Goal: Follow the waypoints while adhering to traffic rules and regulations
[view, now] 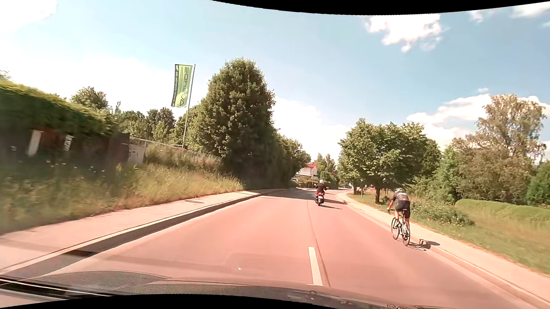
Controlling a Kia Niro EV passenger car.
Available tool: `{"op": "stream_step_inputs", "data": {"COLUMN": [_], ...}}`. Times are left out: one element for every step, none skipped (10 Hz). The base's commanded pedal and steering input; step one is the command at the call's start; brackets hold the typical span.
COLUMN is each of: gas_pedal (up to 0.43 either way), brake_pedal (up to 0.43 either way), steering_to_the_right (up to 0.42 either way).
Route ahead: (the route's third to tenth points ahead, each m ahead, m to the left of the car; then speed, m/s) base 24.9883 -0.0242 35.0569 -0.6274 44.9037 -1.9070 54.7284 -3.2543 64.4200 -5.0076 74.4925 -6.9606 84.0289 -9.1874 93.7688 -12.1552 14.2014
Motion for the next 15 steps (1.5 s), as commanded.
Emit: {"op": "stream_step_inputs", "data": {"gas_pedal": [0.319, 0.319, 0.319, 0.319, 0.319, 0.319, 0.319, 0.319, 0.319, 0.319, 0.319, 0.311, 0.311, 0.299, 0.240], "brake_pedal": [0.006, 0.006, 0.006, 0.006, 0.006, 0.006, 0.006, 0.006, 0.006, 0.006, 0.006, 0.006, 0.006, 0.006, 0.006], "steering_to_the_right": [0.019, 0.019, 0.019, 0.019, 0.019, 0.018, 0.018, 0.018, 0.018, 0.017, 0.017, 0.016, 0.016, 0.016, 0.017]}}
